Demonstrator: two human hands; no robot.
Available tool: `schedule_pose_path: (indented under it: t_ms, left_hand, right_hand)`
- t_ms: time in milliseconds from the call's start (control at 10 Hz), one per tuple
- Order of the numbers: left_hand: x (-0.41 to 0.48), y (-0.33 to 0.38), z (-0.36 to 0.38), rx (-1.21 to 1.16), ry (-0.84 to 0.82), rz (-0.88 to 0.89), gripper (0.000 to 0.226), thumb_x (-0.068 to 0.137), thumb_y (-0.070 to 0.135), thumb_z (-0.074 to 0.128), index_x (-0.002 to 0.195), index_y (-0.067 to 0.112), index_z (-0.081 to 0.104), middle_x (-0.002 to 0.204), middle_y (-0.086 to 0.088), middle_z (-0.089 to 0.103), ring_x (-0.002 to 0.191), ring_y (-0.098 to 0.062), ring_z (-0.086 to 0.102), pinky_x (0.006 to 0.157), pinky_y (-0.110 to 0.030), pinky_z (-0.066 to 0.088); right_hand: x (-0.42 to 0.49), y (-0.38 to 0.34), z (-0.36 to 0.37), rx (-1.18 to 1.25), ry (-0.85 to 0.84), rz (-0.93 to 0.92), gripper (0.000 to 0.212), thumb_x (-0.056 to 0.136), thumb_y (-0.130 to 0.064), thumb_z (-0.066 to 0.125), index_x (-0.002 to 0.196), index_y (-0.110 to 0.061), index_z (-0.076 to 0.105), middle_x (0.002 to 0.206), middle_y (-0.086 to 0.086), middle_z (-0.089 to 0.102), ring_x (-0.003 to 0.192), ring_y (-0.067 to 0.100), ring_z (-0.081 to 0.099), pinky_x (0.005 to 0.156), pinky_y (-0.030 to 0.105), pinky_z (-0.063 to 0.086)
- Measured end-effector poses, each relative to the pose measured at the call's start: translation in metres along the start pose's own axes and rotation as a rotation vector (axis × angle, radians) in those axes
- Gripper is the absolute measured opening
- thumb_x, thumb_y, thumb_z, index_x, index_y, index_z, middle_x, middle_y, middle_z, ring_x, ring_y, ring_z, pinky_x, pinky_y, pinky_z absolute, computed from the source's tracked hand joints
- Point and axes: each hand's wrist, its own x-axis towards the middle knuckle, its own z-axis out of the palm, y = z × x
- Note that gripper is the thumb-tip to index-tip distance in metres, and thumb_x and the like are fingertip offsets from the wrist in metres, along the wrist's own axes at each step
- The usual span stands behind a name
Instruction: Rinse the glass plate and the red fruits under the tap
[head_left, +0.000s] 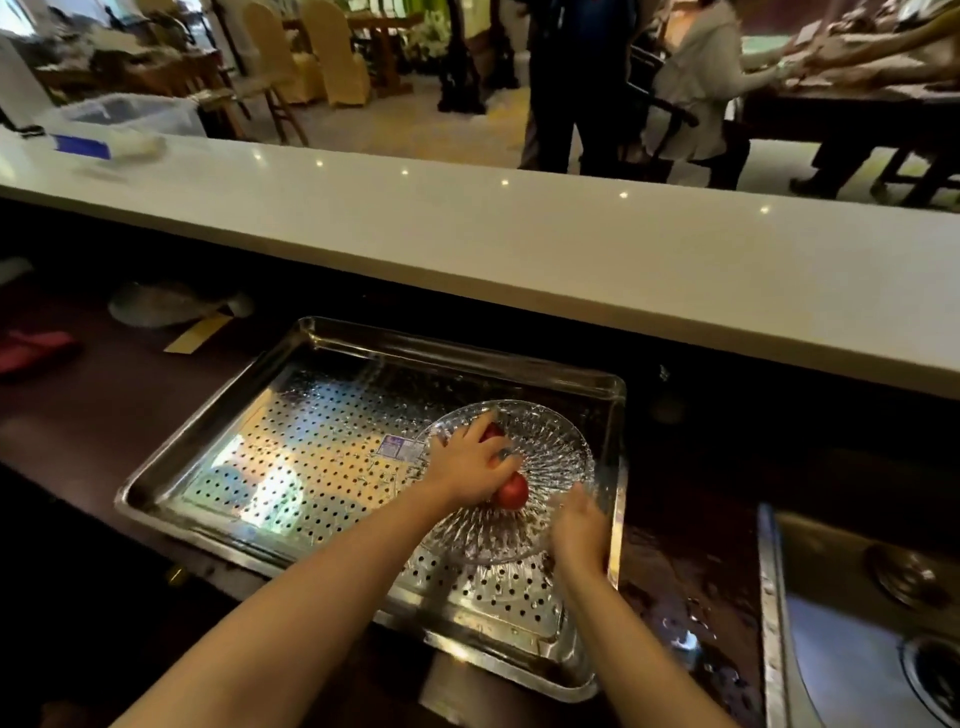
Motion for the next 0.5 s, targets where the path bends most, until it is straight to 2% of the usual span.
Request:
schedule_pose_path:
  t_ms: [100,200,300,400,500]
  left_hand:
    - [0.004,-0.002,0.007,-0.01,0.035,0.026,0.048,0.087,0.064,0.031,0.124,0.043,0.051,0.157,0.01,0.015,0.137,-0.022,0.029,0.111,-0.06,0.011]
    - [0.005,0.0,0.011,0.01,0.08,0.014,0.049,0.087,0.065,0.029,0.125,0.042,0.05,0.158,0.009,0.014,0.137,-0.023,0.028,0.11,-0.059,0.013]
    - [0.005,0.002,0.014,0.013,0.071,-0.029,0.052,0.087,0.066,0.027,0.128,0.041,0.046,0.159,0.007,0.009,0.141,-0.024,0.023,0.111,-0.059,0.009]
    - [0.0,0.004,0.014,0.051,0.007,-0.062,0.057,0.087,0.068,0.026,0.134,0.038,0.041,0.16,0.003,0.0,0.144,-0.028,0.013,0.111,-0.061,0.005]
    - [-0.001,0.011,0.002,0.068,-0.102,-0.083,0.063,0.088,0.068,0.026,0.142,0.036,0.031,0.16,-0.003,-0.013,0.146,-0.034,0.004,0.111,-0.062,0.002]
  right_hand:
    - [0.007,0.003,0.002,-0.017,0.033,0.009,0.047,0.101,-0.031,0.026,0.109,-0.001,0.061,0.086,0.013,0.06,0.068,0.024,0.054,0.062,0.036,0.046]
    - [0.014,-0.001,0.002,-0.111,0.059,0.033,0.05,0.102,-0.032,0.024,0.118,0.002,0.056,0.096,0.019,0.059,0.069,0.021,0.051,0.048,0.024,0.034]
    - [0.022,-0.01,0.002,-0.307,0.025,0.087,0.044,0.101,-0.027,0.03,0.129,0.003,0.047,0.127,0.024,0.055,0.102,0.031,0.057,0.076,0.036,0.051]
    - [0.028,-0.022,0.003,-0.482,-0.11,0.157,0.044,0.094,-0.016,0.043,0.134,0.002,0.04,0.132,0.022,0.053,0.108,0.032,0.058,0.086,0.032,0.047]
    - [0.023,-0.042,-0.003,-0.591,-0.208,0.186,0.042,0.094,-0.01,0.04,0.132,0.006,0.038,0.122,0.016,0.056,0.116,0.032,0.057,0.087,0.026,0.046]
